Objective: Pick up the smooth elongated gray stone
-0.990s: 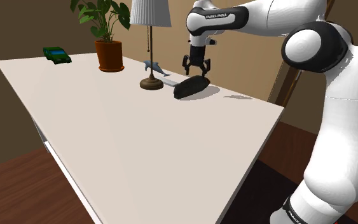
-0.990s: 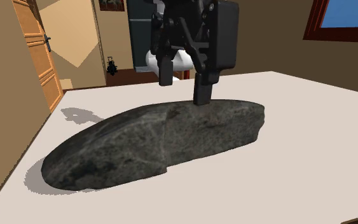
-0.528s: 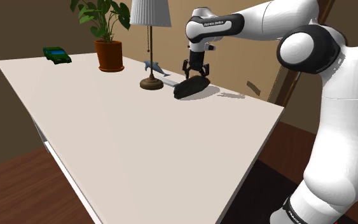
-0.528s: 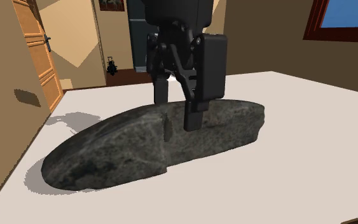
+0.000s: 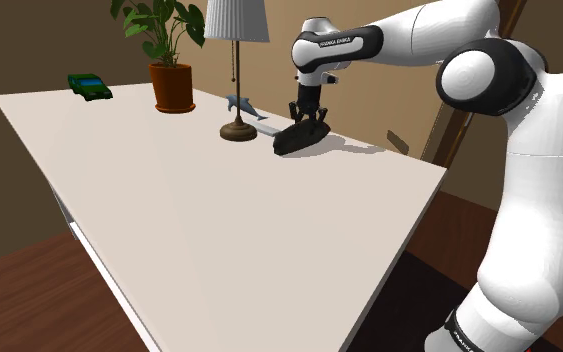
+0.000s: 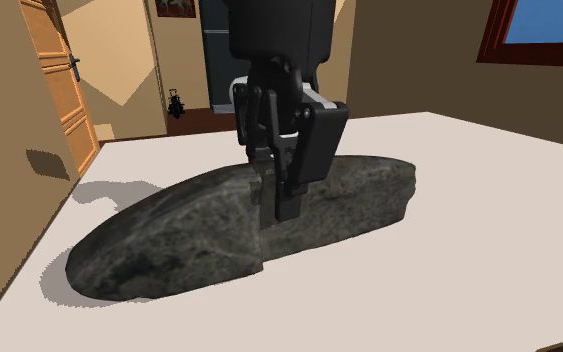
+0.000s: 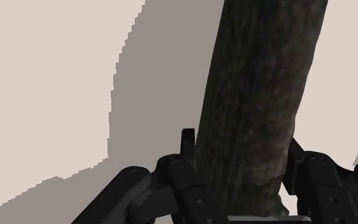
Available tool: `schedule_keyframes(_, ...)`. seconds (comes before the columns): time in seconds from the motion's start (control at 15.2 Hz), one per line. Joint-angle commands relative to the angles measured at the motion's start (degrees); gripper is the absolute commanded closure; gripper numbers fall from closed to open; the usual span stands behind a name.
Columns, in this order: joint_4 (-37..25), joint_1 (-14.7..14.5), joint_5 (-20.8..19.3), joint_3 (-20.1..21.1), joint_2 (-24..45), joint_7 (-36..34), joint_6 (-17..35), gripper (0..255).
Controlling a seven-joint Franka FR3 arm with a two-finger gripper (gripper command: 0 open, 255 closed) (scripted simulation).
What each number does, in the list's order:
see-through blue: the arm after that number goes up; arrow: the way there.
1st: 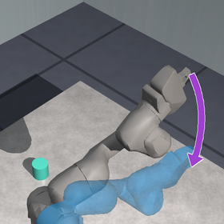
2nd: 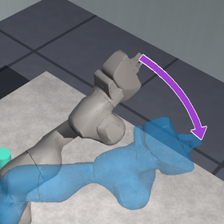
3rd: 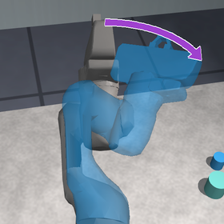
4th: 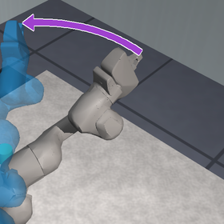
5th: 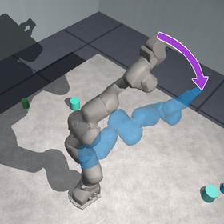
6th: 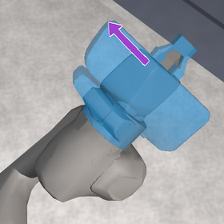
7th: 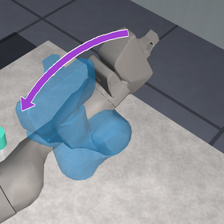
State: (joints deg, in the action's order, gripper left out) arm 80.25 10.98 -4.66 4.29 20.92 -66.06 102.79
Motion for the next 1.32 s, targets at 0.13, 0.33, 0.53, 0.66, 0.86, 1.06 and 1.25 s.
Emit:
schedule_keyframes(0.13,0.0,0.0,0.0,0.0,0.0,0.0,0.0,255)
schedule_keyframes(0.33,-0.8,0.0,0.0,0.0,0.1,0.0,-0.7,255)
schedule_keyframes(0.53,-3.3,-0.1,0.0,0.0,0.3,0.2,-3.1,255)
schedule_keyframes(0.66,-5.2,-0.1,0.0,0.0,0.5,0.2,-4.7,255)
schedule_keyframes(0.86,-8.2,-0.2,0.0,0.0,0.9,0.4,-7.3,255)
schedule_keyframes(1.06,-11.6,-0.3,0.0,0.0,1.6,0.5,-10.0,255)
schedule_keyframes(1.25,-15.3,-0.5,-0.1,0.0,2.5,0.6,-12.8,255)
